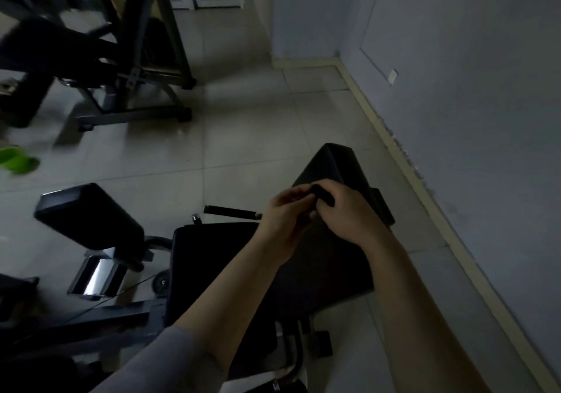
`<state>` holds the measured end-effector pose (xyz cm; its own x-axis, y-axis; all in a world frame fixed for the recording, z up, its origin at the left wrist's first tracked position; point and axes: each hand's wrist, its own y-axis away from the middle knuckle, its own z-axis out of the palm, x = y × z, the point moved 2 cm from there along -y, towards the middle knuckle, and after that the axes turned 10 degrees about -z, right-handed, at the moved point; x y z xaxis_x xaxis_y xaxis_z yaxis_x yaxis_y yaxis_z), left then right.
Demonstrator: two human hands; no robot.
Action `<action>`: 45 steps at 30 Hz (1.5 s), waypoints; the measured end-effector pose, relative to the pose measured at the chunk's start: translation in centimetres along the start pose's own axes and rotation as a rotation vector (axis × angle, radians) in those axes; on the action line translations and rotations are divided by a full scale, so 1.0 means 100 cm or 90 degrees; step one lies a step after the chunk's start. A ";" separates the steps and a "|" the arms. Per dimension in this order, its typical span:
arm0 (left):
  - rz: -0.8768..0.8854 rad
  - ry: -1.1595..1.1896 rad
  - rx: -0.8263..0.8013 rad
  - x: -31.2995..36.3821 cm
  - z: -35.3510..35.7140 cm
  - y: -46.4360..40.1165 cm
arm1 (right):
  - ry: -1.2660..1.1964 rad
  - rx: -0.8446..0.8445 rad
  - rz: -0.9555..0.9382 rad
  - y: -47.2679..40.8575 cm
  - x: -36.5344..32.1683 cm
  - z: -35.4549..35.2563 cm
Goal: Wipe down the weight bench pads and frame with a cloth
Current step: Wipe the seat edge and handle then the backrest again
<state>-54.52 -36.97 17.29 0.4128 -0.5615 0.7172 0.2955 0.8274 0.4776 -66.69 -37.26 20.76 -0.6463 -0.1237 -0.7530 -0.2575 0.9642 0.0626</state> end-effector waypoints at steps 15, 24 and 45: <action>0.276 -0.220 -0.053 0.075 -0.177 0.237 | -0.026 -0.348 -0.077 0.041 -0.200 0.130; 0.104 -0.305 0.085 0.076 -0.319 0.354 | 0.172 -0.309 -0.207 0.070 -0.334 0.260; 0.018 -0.343 0.587 -0.033 -0.584 0.391 | 0.089 -0.357 -0.062 0.071 -0.269 0.547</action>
<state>5.92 -3.66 3.95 -0.0919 -0.6484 0.7557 -0.5676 0.6577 0.4953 -11.83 -14.26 5.66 -0.6798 -0.2719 -0.6812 -0.6367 0.6798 0.3640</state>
